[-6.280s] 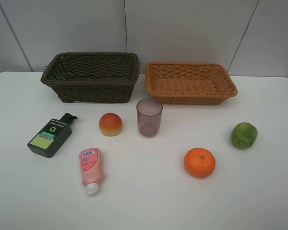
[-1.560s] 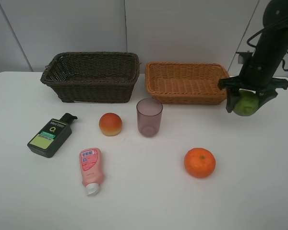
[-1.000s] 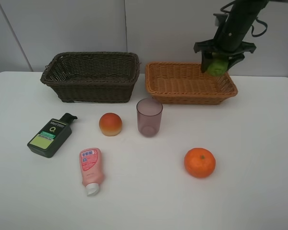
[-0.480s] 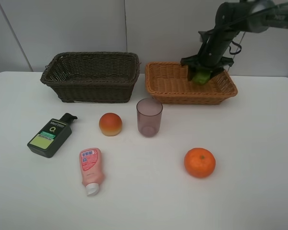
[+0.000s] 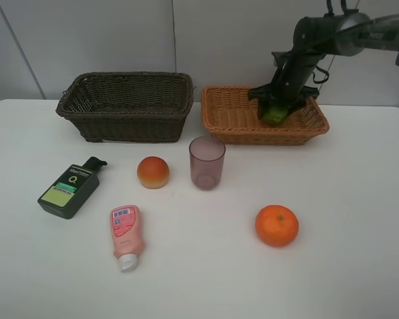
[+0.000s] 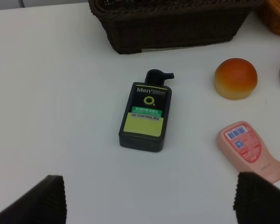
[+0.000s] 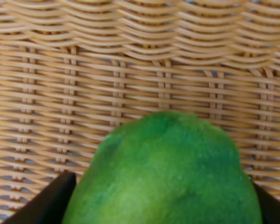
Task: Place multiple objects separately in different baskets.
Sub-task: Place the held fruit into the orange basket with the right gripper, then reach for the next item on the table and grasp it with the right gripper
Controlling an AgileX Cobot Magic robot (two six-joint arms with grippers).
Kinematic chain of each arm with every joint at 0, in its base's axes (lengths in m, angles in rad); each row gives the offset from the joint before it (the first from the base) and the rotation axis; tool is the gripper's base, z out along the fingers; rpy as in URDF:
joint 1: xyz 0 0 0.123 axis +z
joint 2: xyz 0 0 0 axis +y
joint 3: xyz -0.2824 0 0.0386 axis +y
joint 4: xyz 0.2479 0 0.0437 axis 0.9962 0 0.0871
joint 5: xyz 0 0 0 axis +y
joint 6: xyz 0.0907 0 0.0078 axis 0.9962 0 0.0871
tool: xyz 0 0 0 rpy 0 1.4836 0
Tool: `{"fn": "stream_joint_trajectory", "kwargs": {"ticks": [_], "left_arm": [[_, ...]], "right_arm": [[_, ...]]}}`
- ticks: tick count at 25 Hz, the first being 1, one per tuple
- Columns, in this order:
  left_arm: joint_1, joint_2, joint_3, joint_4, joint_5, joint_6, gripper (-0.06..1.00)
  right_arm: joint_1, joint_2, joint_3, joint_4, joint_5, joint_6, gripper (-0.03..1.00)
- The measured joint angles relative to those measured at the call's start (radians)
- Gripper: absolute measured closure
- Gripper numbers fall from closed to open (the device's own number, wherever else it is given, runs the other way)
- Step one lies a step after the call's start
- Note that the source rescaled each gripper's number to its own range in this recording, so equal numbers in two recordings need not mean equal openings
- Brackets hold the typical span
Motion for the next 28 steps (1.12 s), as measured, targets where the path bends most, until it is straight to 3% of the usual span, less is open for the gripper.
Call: {"fn": "stream_joint_trajectory", "kwargs": {"ticks": [4,7,14,21,28], "left_arm": [[0.000,0.000,0.000,0.000,0.000,0.000,0.01],[0.000,0.000,0.000,0.000,0.000,0.000,0.01],[0.000,0.000,0.000,0.000,0.000,0.000,0.01],[0.000,0.000,0.000,0.000,0.000,0.000,0.01],[0.000,0.000,0.000,0.000,0.000,0.000,0.01]], "right_arm": [[0.006,0.000,0.000,0.000,-0.005,0.000,0.24],[0.007,0.000,0.000,0.000,-0.005,0.000,0.08],[0.007,-0.047,0.000,0.000,0.035,-0.002,0.04],[0.032,-0.173,0.014,0.008,0.153,-0.045,0.04],[0.087,-0.354,0.285,0.009,0.150,-0.056,0.04]]}}
